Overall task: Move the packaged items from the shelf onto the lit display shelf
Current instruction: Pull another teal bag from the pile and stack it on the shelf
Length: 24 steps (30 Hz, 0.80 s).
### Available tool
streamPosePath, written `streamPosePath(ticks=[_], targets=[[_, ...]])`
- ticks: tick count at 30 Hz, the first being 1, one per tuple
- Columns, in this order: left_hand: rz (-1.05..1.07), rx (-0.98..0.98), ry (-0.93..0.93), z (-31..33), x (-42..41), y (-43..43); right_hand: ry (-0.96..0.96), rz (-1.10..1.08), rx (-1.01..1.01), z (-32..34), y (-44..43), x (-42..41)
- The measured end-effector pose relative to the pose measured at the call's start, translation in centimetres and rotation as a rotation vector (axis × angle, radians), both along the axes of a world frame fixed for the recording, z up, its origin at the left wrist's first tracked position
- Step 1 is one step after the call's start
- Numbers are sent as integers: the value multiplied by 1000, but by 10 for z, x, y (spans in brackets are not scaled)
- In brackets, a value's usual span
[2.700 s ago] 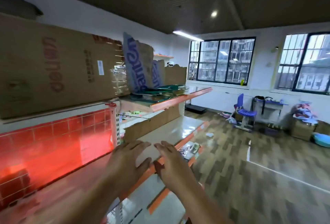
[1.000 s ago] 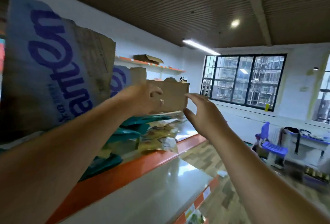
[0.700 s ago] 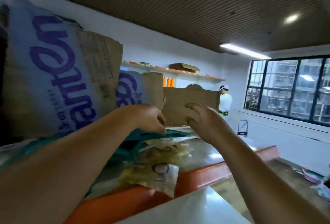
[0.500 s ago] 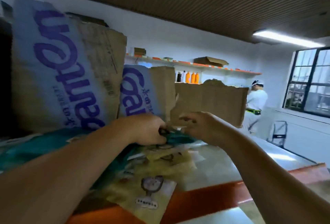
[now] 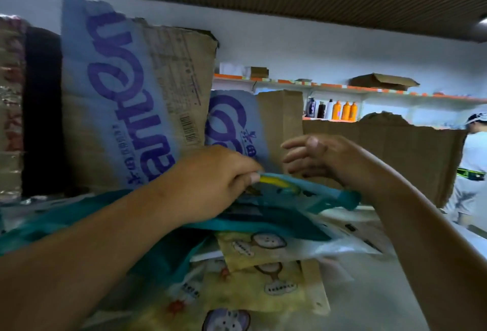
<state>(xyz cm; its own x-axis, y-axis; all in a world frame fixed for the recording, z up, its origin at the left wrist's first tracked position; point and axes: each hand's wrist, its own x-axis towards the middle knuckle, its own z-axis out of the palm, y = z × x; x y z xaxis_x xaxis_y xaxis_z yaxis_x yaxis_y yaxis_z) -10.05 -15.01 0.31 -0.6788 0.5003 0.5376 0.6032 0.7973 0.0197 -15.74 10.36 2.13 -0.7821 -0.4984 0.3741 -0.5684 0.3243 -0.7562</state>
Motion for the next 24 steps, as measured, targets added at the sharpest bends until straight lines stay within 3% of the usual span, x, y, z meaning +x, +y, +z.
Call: streamPosePath(ticks=[6,13,17,24], targets=[[10,371,121,12,-2,-18,-307,272,-493,-4,17,-1],[24,551,149,17,-4,-25,-38,45,-173,-18,-2,9],[-1,644,112,18,-2,-24,79,-152,-250,-20,-14,5],[58,594,-45,20,-1,-29,218,-322,-419,-16,-14,9]])
